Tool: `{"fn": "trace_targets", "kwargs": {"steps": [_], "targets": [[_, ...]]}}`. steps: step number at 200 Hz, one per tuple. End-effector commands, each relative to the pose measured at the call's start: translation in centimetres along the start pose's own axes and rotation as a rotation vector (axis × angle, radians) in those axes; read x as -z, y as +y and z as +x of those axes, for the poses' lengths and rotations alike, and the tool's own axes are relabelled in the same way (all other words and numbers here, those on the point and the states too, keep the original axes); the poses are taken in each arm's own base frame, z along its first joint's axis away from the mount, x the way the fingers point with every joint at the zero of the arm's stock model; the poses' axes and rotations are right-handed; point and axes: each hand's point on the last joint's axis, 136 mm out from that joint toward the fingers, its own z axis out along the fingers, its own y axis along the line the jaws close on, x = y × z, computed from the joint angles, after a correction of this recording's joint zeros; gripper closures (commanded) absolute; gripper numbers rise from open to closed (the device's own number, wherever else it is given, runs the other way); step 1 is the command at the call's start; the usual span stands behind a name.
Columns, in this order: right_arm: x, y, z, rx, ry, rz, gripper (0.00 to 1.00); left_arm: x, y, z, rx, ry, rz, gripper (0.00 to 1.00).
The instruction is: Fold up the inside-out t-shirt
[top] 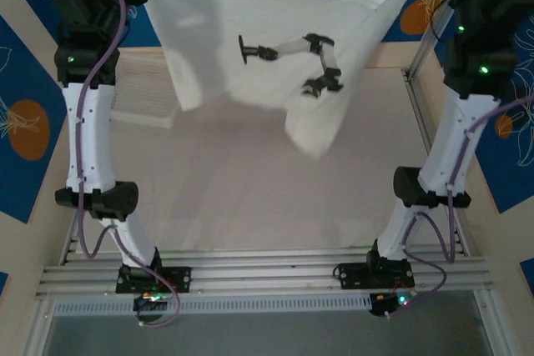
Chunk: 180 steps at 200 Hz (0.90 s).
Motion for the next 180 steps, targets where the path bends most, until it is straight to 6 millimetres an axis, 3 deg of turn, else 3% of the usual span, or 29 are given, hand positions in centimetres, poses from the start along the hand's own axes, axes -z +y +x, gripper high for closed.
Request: {"fn": "trace_targets", "kwargs": {"steps": [1,24,45,55,67,87,118,139,157,180], "targets": [[2.4,3.4,-1.8,0.034,0.011,-0.154,1.0,1.3,-0.2,-0.5,-0.034,0.012,0.023,1.0],[2.3,-0.1,8.0,0.111,0.388,-0.131,1.0,-0.1,1.8,6.5,-0.046,0.203,0.041,1.0],[4.9,-6.8,18.4,0.04,0.786,0.079,1.0,-0.1,3.9,14.4,0.003,0.337,0.095,1.0],[6.5,-10.2,23.4,-0.03,0.945,0.18,1.0,0.6,4.7,18.4,0.032,0.384,0.131,1.0],[8.6,-12.9,28.8,-0.125,1.067,0.215,1.0,1.8,6.1,23.0,0.073,0.442,0.132,1.0],[12.4,-17.4,35.3,-0.229,1.105,0.299,1.0,4.6,8.6,31.3,0.127,0.576,0.083,1.0],[17.5,-21.3,40.9,-0.382,1.107,0.402,1.0,10.0,12.5,42.2,0.161,0.776,-0.041,1.0],[20.2,-22.5,42.9,-0.449,1.135,0.469,1.0,13.6,13.9,47.1,0.196,0.913,-0.077,1.0],[22.2,-23.3,42.8,-0.489,1.137,0.567,1.0,15.9,14.3,48.5,0.203,0.967,-0.091,1.0],[25.6,-24.3,40.2,-0.538,1.049,0.789,1.0,17.8,14.5,46.4,0.144,0.954,-0.138,1.0]]}}
